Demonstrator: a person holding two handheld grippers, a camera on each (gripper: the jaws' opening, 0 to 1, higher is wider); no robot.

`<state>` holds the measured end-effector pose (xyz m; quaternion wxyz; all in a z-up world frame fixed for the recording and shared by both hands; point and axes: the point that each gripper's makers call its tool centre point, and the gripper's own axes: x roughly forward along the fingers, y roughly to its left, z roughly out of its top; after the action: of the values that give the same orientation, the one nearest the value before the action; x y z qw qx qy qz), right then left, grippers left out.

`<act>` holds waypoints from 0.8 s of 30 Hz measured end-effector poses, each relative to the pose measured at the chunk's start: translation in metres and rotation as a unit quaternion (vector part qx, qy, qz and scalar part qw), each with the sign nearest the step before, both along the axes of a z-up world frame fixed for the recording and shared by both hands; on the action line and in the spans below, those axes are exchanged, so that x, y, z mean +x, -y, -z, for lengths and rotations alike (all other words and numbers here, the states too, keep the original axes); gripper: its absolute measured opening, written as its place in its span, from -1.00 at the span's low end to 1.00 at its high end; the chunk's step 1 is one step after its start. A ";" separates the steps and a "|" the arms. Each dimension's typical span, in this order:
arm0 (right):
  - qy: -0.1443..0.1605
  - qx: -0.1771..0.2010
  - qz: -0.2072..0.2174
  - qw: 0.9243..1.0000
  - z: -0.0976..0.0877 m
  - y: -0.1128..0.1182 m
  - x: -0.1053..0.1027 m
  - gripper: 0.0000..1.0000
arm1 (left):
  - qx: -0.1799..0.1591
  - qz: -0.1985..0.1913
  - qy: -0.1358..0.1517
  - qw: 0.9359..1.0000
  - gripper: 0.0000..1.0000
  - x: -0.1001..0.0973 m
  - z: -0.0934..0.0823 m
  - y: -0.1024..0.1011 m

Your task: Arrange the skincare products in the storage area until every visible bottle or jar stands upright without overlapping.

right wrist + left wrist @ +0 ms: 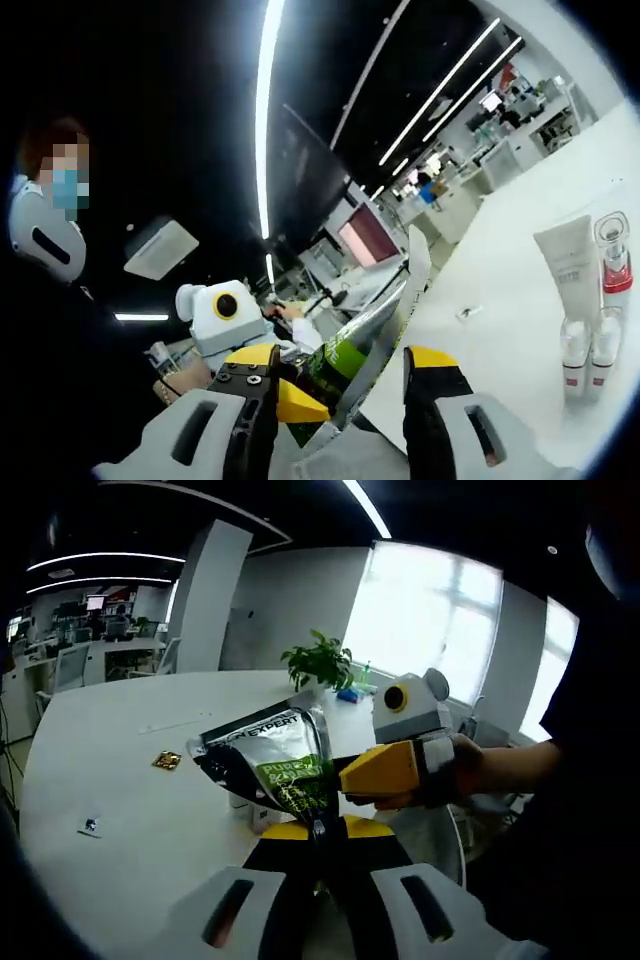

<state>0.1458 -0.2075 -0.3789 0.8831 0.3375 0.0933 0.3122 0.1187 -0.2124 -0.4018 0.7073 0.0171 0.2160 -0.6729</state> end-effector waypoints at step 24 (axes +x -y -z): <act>0.005 0.060 0.044 0.997 -0.004 0.011 0.001 -1.00 | -0.017 -0.006 -0.004 1.000 -0.69 -0.005 -0.001 0.005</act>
<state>0.1472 -0.2181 -0.3746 0.8745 0.3925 0.0554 0.2796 0.1137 -0.2171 -0.4008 0.7110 0.0012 0.2075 -0.6719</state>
